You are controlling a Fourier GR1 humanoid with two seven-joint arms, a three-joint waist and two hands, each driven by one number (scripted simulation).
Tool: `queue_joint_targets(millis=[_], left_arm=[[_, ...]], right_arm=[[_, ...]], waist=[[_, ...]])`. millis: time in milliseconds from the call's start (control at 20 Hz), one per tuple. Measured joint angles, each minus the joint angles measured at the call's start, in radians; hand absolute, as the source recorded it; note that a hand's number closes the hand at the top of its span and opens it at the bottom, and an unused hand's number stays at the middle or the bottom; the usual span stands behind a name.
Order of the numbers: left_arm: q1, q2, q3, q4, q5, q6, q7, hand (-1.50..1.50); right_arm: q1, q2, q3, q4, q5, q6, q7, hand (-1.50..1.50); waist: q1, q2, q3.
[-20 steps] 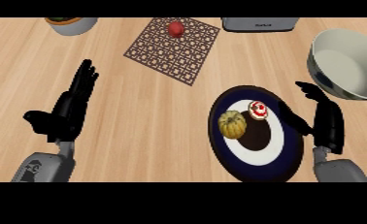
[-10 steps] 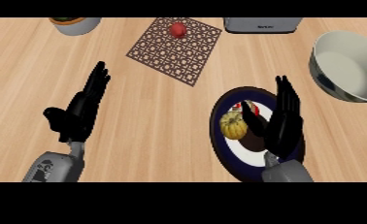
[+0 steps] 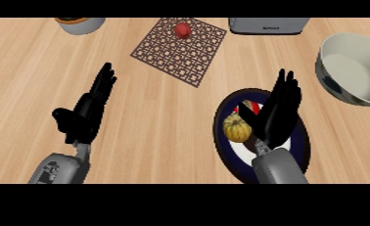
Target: Pick the squash from the plate and place it in the bowl
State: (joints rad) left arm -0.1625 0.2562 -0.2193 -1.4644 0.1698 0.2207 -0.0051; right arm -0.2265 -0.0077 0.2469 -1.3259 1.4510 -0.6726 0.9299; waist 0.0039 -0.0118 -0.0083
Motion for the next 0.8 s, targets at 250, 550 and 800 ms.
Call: queue_joint_targets(millis=[250, 550, 800], left_arm=[[-0.012, -0.013, -0.019, -0.015, -0.013, 0.009, 0.022, 0.0], [-0.019, -0.026, -0.029, -0.02, -0.022, 0.012, 0.029, 0.0], [-0.016, -0.024, -0.022, -0.025, -0.021, 0.01, 0.036, 0.0]], right_arm=[[-0.077, 0.002, 0.055, -0.002, 0.046, 0.184, 0.221, -1.5], [-0.09, 0.0, 0.094, 0.0, 0.009, 0.283, 0.312, -1.5], [-0.059, -0.001, 0.132, -0.032, -0.023, 0.315, 0.321, -1.5]], waist=[[0.019, 0.003, 0.004], [0.023, 0.007, 0.006], [0.02, 0.006, 0.007]])
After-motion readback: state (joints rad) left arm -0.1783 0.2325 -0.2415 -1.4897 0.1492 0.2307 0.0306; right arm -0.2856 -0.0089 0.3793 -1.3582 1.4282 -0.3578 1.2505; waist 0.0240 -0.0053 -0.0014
